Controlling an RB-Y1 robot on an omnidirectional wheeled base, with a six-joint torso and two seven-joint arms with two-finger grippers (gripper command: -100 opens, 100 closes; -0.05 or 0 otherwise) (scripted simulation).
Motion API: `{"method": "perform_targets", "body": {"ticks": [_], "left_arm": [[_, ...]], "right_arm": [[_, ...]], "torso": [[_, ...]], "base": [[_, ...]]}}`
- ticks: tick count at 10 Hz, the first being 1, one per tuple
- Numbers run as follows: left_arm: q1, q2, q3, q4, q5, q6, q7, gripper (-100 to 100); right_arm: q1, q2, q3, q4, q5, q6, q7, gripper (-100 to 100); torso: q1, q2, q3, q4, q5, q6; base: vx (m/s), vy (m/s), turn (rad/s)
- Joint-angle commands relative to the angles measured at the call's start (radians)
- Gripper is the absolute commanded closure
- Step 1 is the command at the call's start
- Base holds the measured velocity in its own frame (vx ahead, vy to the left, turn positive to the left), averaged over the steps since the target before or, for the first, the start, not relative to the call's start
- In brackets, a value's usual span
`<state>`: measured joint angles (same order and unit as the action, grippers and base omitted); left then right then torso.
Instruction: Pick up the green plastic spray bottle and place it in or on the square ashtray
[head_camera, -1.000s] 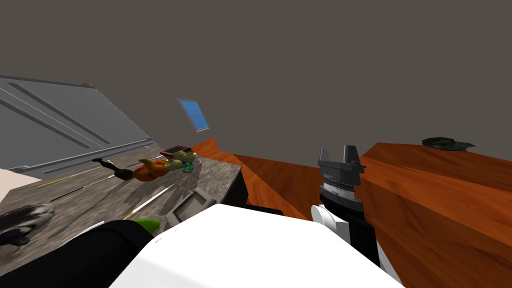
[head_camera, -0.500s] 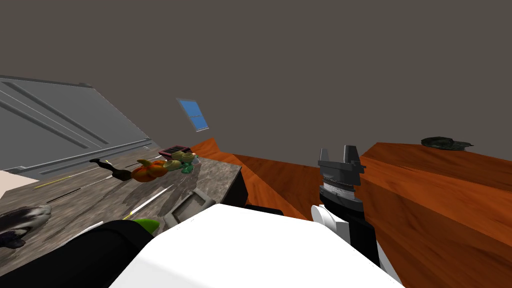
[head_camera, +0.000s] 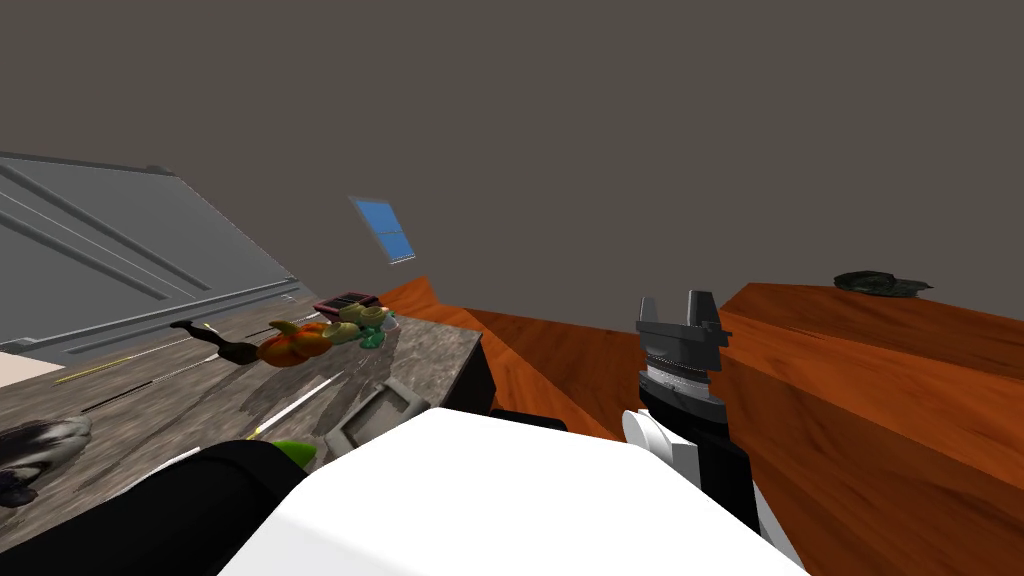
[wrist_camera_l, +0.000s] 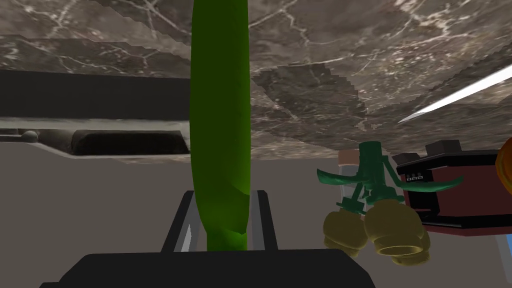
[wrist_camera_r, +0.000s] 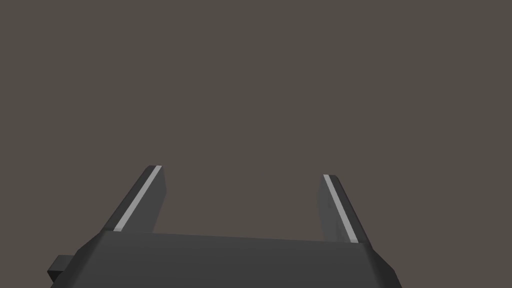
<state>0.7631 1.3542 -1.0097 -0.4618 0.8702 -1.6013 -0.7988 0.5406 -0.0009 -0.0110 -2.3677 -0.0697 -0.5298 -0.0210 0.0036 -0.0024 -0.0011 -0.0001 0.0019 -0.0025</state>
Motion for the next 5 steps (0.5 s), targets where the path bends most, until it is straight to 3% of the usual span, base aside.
{"method": "perform_targets", "body": {"ticks": [1, 3, 5], "left_arm": [[0.007, -0.003, -0.013, 0.005, -0.002, 0.031, -0.004, 100], [0.021, -0.004, -0.034, 0.011, -0.001, 0.06, -0.006, 100], [0.021, -0.004, -0.034, 0.011, -0.001, 0.06, -0.006, 100]], "right_arm": [[0.0, 0.0, 0.0, 0.0, 0.0, 0.0, 0.0, 0], [0.0, 0.0, 0.0, 0.0, 0.0, 0.0, 0.0, 0], [0.0, 0.0, 0.0, 0.0, 0.0, 0.0, 0.0, 0]], "torso": [[0.0, 0.0, 0.0, 0.0, 0.0, 0.0], [0.005, 0.004, 0.001, -0.001, 0.004, -0.004], [0.008, 0.007, 0.003, -0.002, 0.006, -0.008]], "base": [[-0.055, -0.003, -0.101], [-0.065, -0.025, -0.072], [-0.036, -0.019, 0.016]]}}
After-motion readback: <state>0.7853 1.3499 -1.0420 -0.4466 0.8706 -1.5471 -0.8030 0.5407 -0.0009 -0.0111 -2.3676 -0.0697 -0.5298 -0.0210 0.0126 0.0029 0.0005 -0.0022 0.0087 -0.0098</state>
